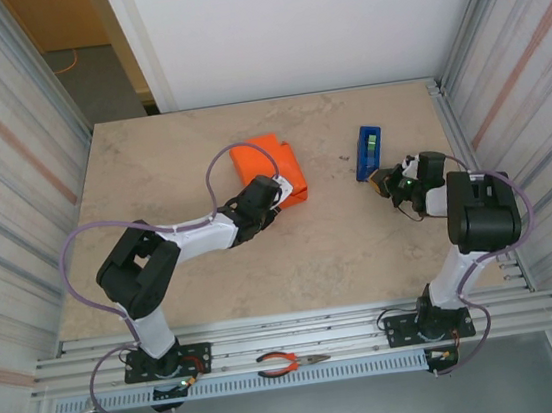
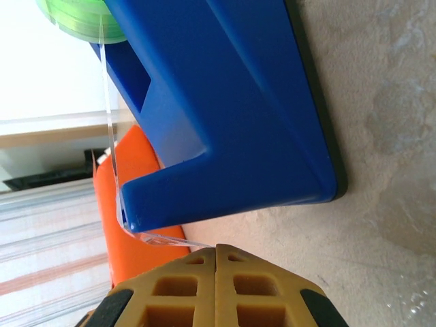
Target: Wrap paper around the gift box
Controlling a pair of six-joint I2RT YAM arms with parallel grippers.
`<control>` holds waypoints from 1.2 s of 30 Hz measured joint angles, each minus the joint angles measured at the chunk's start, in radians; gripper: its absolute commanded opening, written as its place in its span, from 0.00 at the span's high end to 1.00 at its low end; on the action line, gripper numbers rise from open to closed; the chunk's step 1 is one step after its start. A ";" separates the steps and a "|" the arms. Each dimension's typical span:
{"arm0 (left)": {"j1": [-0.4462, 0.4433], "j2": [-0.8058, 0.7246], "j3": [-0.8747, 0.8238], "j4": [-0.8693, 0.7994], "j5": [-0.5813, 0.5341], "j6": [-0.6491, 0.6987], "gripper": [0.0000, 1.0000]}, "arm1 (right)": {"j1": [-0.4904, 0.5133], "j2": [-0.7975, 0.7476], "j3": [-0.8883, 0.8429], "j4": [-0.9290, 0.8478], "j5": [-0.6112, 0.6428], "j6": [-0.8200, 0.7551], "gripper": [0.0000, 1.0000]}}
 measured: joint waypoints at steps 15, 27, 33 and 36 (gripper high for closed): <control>-0.004 0.000 0.000 0.000 -0.002 0.000 0.43 | 0.001 0.058 -0.017 0.137 -0.026 0.053 1.00; -0.004 0.000 0.000 0.000 -0.003 0.003 0.43 | 0.003 0.065 -0.027 0.166 -0.026 0.059 1.00; -0.004 0.000 0.000 0.000 -0.003 0.003 0.43 | 0.021 0.080 -0.036 0.159 -0.028 0.060 1.00; -0.004 0.000 0.000 0.000 -0.003 0.003 0.43 | 0.027 0.097 -0.058 0.138 -0.029 0.063 1.00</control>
